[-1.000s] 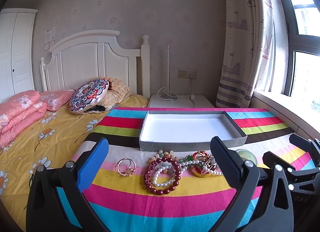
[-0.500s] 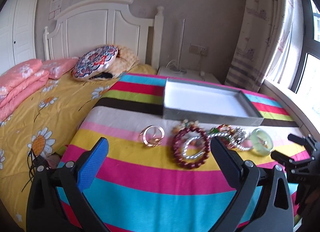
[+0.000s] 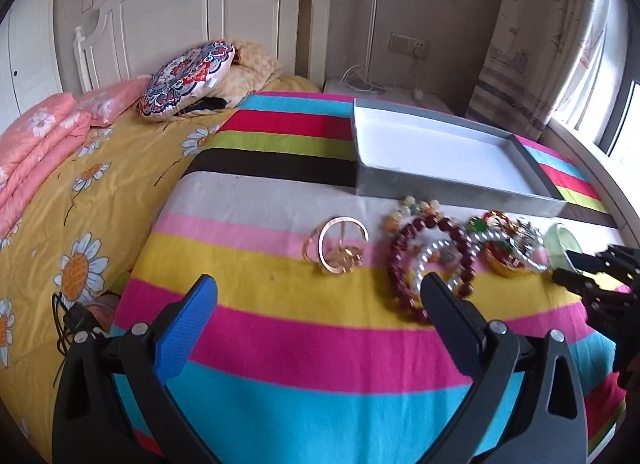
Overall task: Organize jewelry
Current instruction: 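Grasp the gold double ring with the left gripper while the right gripper grasps the green jade bangle, then lower the gold ring into the grey tray with the left gripper while the right gripper releases the bangle there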
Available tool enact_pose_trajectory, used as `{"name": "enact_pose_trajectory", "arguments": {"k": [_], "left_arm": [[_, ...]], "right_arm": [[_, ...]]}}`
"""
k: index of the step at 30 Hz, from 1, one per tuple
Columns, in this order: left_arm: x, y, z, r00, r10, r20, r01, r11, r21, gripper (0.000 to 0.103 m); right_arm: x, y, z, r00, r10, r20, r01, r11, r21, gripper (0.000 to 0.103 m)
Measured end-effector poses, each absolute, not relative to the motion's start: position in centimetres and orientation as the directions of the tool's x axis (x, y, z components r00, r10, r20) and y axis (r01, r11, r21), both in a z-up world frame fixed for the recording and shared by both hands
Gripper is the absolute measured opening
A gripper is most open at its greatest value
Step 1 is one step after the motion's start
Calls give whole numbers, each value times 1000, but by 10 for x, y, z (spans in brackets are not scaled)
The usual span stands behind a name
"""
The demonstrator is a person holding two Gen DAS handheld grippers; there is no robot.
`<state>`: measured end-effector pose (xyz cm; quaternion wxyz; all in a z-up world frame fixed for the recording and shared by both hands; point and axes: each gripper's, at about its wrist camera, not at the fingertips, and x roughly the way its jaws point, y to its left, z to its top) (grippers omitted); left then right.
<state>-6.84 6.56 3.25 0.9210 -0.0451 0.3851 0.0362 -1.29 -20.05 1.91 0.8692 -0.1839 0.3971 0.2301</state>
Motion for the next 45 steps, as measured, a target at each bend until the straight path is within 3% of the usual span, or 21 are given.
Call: {"name": "enact_pose_trajectory", "arguments": {"k": [3,6,9,10,11,20,27,38,45], "left_arm": [[-51,65,30,689,37,-724,-101,994,-45,94],[-32,66,24,662,-1,-749,-98,991,-88,75],[-19,69,15,636,-16,-771,-106,988,-108,55],[-15,70,11,628,-37,-777,-101,987,-129,40],[-15,70,11,637,-27,-770,-105,987,-122,38],[-24,71,29,697,-83,-712,-69,981,-182,37],[-12,53,58,718,-111,-687,-10,985,-170,37],[62,20,76,691,-176,-701,72,982,-176,37],[109,4,55,632,-175,-755,82,984,-159,37]], "right_arm": [[-18,-204,22,588,298,-752,-561,820,-114,22],[-28,-202,25,604,319,-730,-579,806,-127,15],[-32,-207,28,617,337,-711,-569,815,-107,15],[-32,-210,30,616,352,-704,-564,821,-83,15],[-32,-216,33,615,375,-693,-558,828,-47,15],[-36,-251,51,607,490,-626,-533,835,138,15],[-27,-258,71,661,492,-566,-503,851,153,15],[35,-233,97,732,392,-558,-478,878,-11,15],[88,-211,80,717,319,-620,-465,881,-84,15]]}}
